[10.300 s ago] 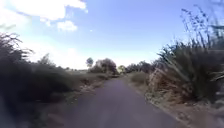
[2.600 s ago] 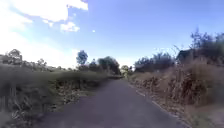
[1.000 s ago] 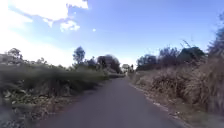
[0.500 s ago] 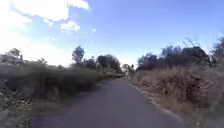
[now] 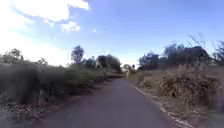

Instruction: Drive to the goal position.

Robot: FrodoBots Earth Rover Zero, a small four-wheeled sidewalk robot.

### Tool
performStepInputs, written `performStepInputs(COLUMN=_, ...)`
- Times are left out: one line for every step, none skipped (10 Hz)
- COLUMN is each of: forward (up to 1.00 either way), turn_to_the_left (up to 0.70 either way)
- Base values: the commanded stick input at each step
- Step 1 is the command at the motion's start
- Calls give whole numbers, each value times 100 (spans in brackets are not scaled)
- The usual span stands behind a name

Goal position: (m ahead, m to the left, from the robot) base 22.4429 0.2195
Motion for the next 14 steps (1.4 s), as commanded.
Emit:
performStepInputs(forward=85, turn_to_the_left=-25)
performStepInputs(forward=85, turn_to_the_left=-13)
performStepInputs(forward=85, turn_to_the_left=17)
performStepInputs(forward=85, turn_to_the_left=11)
performStepInputs(forward=85, turn_to_the_left=5)
performStepInputs(forward=85, turn_to_the_left=0)
performStepInputs(forward=85, turn_to_the_left=0)
performStepInputs(forward=85, turn_to_the_left=0)
performStepInputs(forward=85, turn_to_the_left=0)
performStepInputs(forward=85, turn_to_the_left=0)
performStepInputs(forward=85, turn_to_the_left=0)
performStepInputs(forward=85, turn_to_the_left=0)
performStepInputs(forward=85, turn_to_the_left=0)
performStepInputs(forward=85, turn_to_the_left=0)
